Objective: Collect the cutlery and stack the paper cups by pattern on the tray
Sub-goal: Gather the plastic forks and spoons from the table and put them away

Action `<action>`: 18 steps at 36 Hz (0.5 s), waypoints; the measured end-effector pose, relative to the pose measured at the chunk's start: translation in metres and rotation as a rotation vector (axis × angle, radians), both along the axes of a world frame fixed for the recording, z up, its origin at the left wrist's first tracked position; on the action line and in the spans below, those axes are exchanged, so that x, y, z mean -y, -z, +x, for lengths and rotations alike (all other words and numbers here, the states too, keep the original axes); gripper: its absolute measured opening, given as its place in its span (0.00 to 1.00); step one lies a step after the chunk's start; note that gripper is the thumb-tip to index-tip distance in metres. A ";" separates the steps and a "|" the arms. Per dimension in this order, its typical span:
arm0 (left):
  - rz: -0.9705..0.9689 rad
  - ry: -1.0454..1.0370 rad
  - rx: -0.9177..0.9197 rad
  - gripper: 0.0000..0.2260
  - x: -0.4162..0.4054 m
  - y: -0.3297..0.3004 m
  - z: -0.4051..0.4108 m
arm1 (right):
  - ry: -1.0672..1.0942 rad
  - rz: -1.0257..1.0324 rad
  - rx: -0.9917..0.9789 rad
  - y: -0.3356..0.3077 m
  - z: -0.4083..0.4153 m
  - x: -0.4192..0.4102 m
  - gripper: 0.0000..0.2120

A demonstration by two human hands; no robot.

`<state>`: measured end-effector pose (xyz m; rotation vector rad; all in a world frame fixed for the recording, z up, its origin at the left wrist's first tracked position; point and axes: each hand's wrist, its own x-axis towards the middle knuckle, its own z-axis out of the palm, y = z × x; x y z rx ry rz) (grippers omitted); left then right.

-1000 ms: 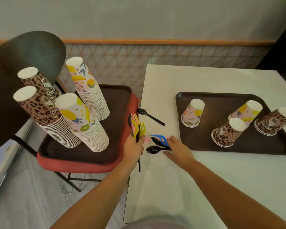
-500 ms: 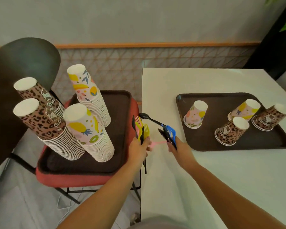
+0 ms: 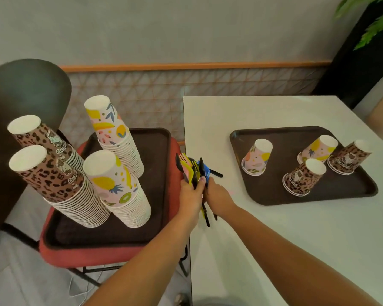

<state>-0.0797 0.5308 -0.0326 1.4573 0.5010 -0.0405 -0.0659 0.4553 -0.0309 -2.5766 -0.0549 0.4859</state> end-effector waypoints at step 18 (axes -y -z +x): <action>-0.033 -0.112 -0.130 0.11 -0.017 0.000 0.049 | -0.296 0.104 0.106 0.002 0.030 0.008 0.17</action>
